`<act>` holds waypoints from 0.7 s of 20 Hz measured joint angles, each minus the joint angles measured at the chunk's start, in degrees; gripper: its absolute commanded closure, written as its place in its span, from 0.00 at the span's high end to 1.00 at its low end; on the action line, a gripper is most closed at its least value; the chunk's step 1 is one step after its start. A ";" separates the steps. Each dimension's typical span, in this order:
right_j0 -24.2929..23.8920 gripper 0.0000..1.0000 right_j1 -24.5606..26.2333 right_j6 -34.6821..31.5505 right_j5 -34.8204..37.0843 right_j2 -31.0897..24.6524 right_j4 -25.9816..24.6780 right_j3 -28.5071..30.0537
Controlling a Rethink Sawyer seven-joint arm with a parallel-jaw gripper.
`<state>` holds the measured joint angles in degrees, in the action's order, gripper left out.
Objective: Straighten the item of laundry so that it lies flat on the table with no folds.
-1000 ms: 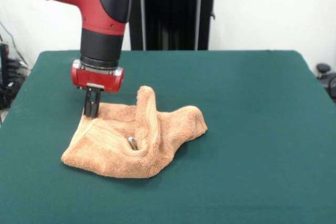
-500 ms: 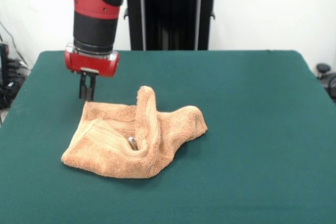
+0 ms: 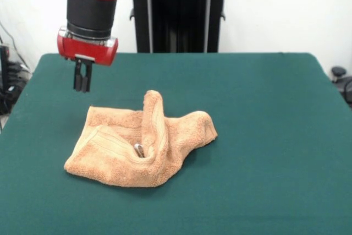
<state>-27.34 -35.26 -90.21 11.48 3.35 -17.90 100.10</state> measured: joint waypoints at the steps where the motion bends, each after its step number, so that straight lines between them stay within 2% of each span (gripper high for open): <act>1: -0.01 0.00 -0.14 0.00 0.01 0.00 0.00 0.01; 14: -0.18 0.00 -0.19 0.00 0.00 -1.10 -0.01 0.00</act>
<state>-27.52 -35.45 -90.21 11.48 2.25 -17.91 100.10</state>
